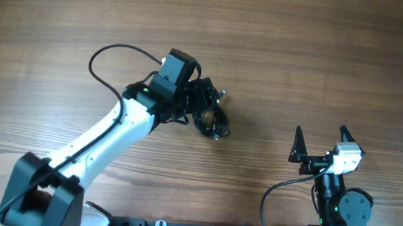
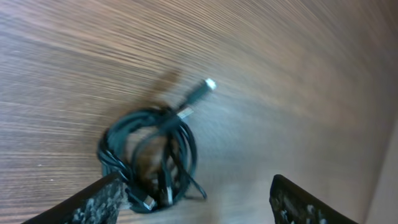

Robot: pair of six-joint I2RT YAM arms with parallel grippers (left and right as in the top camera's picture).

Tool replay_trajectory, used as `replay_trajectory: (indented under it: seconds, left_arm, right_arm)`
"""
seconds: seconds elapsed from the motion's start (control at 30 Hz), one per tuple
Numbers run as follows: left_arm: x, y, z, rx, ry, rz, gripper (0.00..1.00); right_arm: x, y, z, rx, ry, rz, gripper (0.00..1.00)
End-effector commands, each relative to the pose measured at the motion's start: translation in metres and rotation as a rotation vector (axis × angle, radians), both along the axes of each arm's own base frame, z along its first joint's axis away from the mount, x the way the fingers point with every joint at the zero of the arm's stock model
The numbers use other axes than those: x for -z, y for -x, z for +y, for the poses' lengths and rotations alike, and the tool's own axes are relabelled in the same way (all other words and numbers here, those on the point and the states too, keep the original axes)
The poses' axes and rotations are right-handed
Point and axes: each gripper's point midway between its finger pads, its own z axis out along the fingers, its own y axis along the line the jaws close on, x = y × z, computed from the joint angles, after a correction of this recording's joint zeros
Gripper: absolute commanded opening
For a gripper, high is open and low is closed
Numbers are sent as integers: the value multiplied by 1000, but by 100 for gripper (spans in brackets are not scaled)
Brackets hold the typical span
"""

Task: Untangle cables
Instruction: 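Reach the left gripper to the black cable bundle and grasp it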

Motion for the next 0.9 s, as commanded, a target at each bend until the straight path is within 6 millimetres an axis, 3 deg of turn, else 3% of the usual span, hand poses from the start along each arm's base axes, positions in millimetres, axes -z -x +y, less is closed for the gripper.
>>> replay_trajectory:
  seconds: [0.0, 0.37, 0.57, 0.67, 0.77, 0.87]
  left_arm:
    - [15, -11, 5, -149, -51, 18, 74]
    - [65, -9, 14, -280, -166, 100, 51]
    - [90, 10, 15, -251, -225, 186, 41]
    - [94, 19, 15, -235, -249, 209, 29]
    - [96, 25, 17, -225, -279, 220, 4]
    - [85, 13, 33, -203, -348, 152, 4]
  right_arm:
    - [-2, 0, 0, -1, 1, -8, 100]
    - [-2, 0, 0, -1, 1, -8, 100]
    - [-2, 0, 0, -1, 1, -8, 100]
    - [-2, 0, 0, -1, 0, -8, 100]
    - [-2, 0, 0, -1, 1, -8, 100]
    - [-2, 0, 0, -1, 1, -8, 100]
